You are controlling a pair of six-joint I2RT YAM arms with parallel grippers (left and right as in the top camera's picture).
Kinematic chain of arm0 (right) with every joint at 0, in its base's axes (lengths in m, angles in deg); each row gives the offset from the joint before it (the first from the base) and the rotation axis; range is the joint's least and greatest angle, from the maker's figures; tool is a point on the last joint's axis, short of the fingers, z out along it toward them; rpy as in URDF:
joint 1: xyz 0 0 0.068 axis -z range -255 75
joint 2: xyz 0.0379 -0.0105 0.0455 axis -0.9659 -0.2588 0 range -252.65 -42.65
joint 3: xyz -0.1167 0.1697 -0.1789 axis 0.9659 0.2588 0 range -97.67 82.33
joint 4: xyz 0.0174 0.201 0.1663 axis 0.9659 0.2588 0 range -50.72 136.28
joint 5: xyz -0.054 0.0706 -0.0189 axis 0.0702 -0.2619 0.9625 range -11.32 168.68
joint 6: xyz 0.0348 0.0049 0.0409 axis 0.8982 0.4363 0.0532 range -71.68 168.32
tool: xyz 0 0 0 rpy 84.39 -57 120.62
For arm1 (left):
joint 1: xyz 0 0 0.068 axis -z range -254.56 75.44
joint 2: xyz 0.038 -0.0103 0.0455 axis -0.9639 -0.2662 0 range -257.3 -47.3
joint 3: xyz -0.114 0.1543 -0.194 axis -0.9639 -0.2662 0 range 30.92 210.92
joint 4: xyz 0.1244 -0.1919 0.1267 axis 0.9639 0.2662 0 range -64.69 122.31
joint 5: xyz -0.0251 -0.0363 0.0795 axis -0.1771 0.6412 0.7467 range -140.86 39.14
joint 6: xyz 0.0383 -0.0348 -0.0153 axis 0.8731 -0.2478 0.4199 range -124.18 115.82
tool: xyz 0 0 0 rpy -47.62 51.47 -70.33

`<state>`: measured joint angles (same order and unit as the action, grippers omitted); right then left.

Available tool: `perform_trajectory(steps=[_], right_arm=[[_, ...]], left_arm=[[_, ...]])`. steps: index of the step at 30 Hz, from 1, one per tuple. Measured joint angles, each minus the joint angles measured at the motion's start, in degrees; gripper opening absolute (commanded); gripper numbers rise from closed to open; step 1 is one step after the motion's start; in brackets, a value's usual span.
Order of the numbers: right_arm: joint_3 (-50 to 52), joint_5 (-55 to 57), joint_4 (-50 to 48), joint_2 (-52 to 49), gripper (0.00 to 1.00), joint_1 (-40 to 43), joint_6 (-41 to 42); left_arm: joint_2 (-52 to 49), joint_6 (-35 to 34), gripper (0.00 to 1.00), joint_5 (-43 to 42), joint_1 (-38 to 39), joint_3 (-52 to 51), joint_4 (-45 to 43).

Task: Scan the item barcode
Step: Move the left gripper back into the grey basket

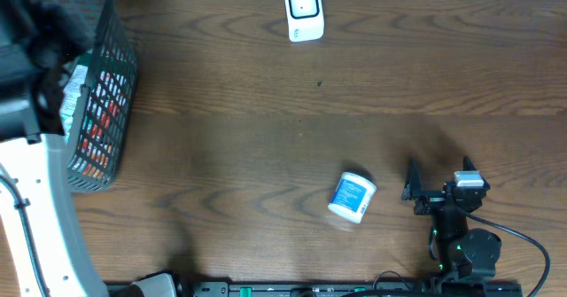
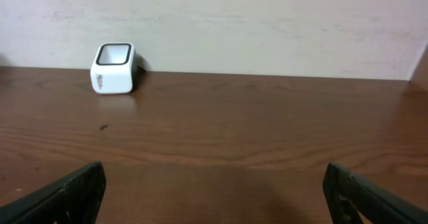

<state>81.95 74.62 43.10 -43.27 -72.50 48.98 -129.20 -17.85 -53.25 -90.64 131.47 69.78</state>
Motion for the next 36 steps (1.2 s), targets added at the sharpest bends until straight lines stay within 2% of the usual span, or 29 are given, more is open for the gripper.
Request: perform_trajectory(steps=[14,22,36], right_arm=[[0.0,0.0,0.0,0.0,0.99,0.0,0.0],[0.0,0.0,0.0,0.0,0.99,0.0,0.0],[0.0,0.0,0.0,0.0,0.99,0.0,0.0]], left_arm=[[-0.85,-0.02,0.3,0.02,-15.15,0.0,0.59],[-5.64,0.0,0.32,0.0,-15.72,0.0,1.57],[-7.96,0.0,0.32,0.0,-18.12,0.0,1.57]])
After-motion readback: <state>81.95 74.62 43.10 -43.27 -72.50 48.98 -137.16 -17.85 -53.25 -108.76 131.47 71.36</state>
